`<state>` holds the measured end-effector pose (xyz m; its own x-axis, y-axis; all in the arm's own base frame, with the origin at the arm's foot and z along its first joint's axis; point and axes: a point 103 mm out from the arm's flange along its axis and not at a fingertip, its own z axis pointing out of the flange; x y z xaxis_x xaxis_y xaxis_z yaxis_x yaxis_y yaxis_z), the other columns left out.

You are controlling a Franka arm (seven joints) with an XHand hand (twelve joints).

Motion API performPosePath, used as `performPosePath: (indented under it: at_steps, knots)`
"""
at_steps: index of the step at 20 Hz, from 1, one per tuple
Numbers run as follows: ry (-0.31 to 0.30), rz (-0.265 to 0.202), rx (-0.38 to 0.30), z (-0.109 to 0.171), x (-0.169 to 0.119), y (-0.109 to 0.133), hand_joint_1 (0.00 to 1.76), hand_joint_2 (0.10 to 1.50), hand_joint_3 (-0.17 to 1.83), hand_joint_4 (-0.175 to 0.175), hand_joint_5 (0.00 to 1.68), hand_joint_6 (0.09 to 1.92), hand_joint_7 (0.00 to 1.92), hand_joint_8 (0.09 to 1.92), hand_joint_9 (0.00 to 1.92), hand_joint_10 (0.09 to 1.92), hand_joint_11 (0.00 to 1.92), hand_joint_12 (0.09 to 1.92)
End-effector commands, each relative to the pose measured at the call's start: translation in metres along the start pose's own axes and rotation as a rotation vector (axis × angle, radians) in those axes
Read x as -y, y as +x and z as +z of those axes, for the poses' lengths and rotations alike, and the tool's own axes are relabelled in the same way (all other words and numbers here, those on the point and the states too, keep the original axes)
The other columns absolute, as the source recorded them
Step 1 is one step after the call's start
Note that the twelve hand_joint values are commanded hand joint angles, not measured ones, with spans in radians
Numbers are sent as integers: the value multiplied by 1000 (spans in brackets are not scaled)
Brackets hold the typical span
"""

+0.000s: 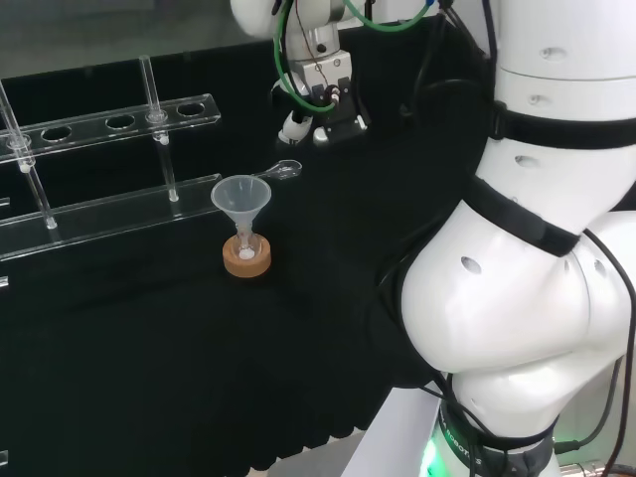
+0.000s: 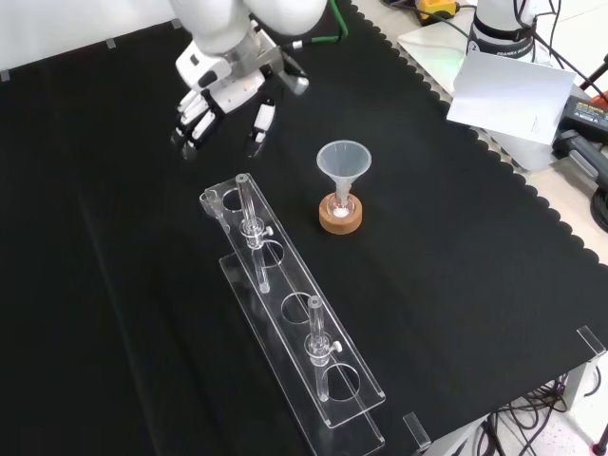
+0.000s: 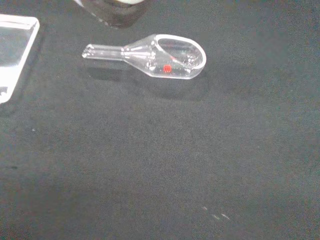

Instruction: Remove the funnel from the round-bottom flask.

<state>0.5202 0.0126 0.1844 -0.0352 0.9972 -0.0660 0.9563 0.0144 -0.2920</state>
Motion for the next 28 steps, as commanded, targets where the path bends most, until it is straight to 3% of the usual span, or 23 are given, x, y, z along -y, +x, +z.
performPosePath:
  at_steps: [1, 13, 20, 28]
  knots:
    - [-29, 25, -7, -16, 37, 6, 905, 932, -175, -19, 385, 87, 55, 604, 315, 683, 234, 1335]
    - [-55, 28, -44, -37, 106, 20, 881, 943, -175, -21, 399, 87, 173, 646, 441, 662, 280, 1326]
    - [0, -33, -63, -42, 141, 42, 830, 927, -175, -21, 403, 87, 243, 657, 511, 630, 365, 1342]
    - [19, -75, -34, -50, 172, 79, 764, 889, -175, -12, 385, 87, 200, 644, 467, 626, 439, 1391]
